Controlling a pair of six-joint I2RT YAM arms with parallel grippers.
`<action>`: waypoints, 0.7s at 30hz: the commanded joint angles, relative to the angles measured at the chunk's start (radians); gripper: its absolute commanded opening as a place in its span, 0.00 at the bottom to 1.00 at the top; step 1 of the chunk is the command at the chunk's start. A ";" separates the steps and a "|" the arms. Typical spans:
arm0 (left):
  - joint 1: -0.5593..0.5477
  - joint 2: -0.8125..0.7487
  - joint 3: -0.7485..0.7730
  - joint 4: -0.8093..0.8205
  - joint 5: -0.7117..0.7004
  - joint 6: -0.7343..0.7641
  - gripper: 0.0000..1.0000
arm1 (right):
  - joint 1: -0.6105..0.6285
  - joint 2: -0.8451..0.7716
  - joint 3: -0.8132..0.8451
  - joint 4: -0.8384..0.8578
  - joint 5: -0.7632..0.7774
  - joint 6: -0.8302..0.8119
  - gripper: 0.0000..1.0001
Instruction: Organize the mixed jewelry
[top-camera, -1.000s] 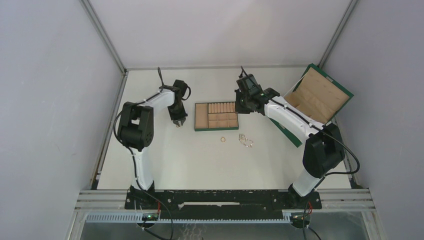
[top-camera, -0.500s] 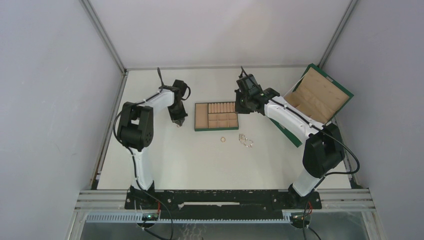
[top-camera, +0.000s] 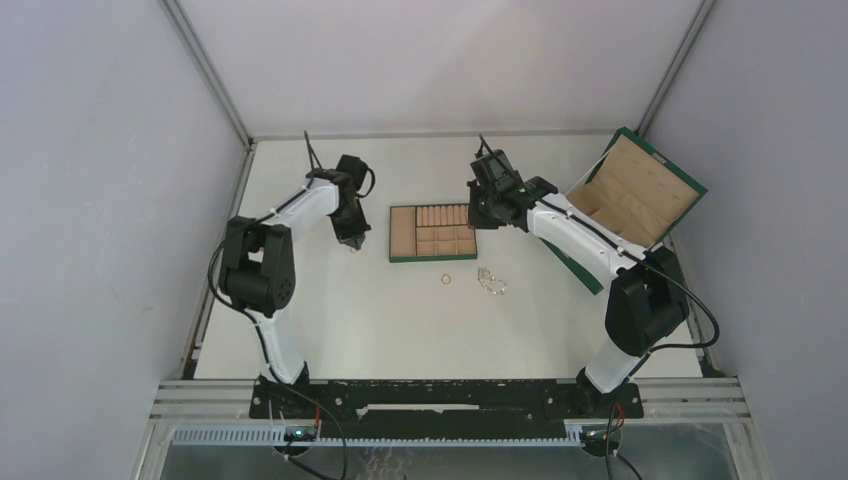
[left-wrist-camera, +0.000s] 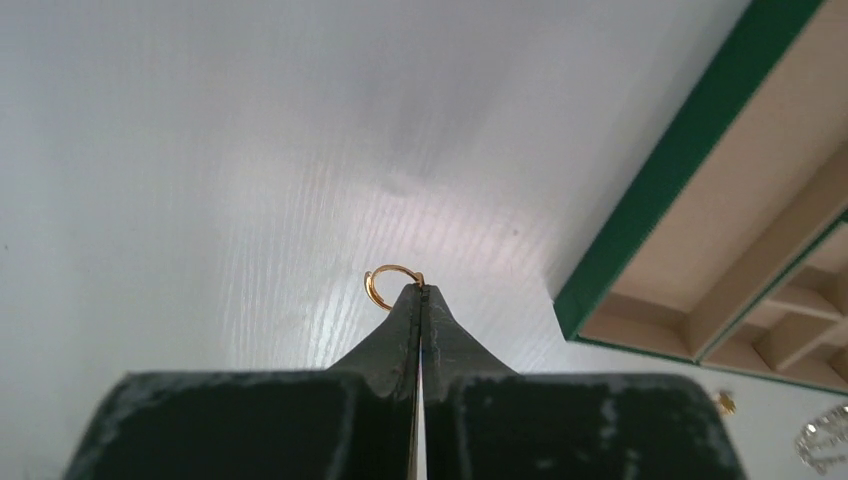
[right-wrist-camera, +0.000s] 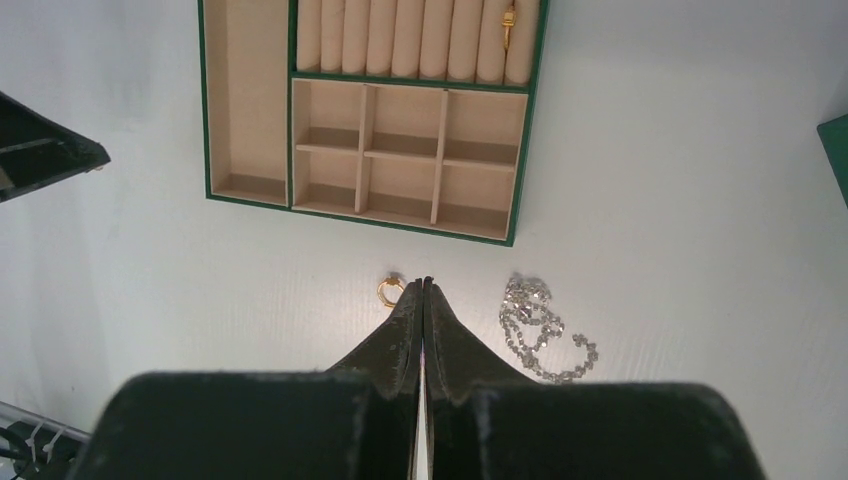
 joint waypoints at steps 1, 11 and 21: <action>0.006 -0.108 0.009 -0.039 0.054 0.025 0.00 | 0.011 -0.014 0.010 0.020 0.003 0.009 0.03; 0.006 -0.208 0.052 -0.084 0.368 0.109 0.00 | -0.011 -0.054 0.004 0.043 -0.082 0.033 0.04; 0.014 -0.295 0.094 -0.084 0.657 0.046 0.00 | -0.090 -0.155 -0.061 0.155 -0.310 0.132 0.06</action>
